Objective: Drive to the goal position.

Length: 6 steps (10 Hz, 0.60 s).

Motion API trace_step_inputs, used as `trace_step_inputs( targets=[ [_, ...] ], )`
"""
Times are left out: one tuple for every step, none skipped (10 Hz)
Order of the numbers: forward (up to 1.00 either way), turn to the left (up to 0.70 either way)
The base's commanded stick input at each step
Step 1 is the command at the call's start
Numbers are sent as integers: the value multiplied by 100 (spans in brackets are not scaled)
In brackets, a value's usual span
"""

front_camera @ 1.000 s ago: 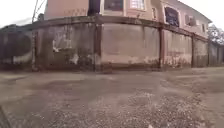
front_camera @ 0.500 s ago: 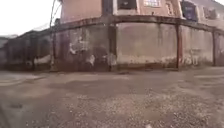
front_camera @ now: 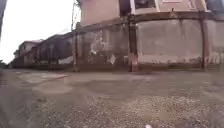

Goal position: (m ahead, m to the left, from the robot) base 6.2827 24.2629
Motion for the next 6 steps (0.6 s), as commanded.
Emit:
trace_step_inputs(
  targets=[
    [34, 0],
    [50, 0],
    [50, 0],
    [50, 0],
    [50, 0],
    [50, 40]
  ],
)
